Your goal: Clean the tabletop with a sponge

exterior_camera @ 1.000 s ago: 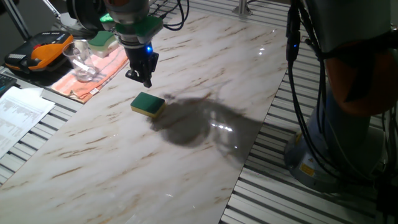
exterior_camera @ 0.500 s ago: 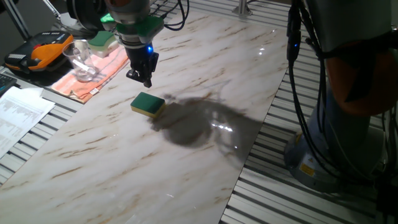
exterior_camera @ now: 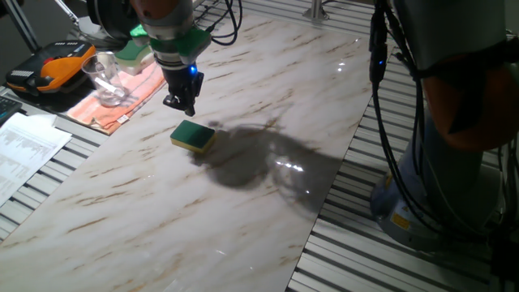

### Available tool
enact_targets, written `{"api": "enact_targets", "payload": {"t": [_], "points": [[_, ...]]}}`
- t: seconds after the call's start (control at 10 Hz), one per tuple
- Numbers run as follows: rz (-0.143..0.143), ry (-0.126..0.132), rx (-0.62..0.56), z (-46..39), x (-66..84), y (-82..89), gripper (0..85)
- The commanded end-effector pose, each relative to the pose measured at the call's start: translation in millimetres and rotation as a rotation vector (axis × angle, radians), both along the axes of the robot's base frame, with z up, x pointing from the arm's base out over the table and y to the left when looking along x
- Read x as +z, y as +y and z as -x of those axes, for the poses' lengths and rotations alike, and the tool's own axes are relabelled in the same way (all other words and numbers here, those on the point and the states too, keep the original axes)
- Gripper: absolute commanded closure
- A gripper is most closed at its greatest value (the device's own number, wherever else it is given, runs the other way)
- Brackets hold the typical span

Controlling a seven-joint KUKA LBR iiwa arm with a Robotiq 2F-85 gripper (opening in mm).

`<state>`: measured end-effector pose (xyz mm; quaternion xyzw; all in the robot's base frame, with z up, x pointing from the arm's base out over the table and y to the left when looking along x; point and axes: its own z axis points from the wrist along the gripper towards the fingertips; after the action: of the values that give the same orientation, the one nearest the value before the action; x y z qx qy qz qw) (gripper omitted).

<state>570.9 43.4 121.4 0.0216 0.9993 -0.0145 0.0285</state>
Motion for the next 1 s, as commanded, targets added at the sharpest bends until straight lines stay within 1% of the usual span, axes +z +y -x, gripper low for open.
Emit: {"api": "enact_targets", "payload": {"t": [0.0, 0.1, 0.2, 0.3, 0.5, 0.6, 0.7, 0.9], "points": [[-0.011, 0.007, 0.008, -1.7, -2.5, 0.4, 85.0], [-0.014, 0.038, 0.020, -3.8, -6.8, 2.2, 85.0], [-0.022, 0.072, 0.033, -5.3, -11.8, 4.2, 85.0], [-0.041, 0.084, 0.040, -5.3, -15.3, 5.9, 85.0], [-0.035, 0.043, 0.050, -7.6, -20.5, 7.2, 85.0], [-0.028, 0.032, 0.050, -9.2, -24.0, 7.3, 85.0], [-0.027, 0.028, 0.050, -10.8, -26.9, 7.3, 85.0], [-0.021, 0.028, 0.058, -13.3, -31.8, 7.2, 85.0]]}}
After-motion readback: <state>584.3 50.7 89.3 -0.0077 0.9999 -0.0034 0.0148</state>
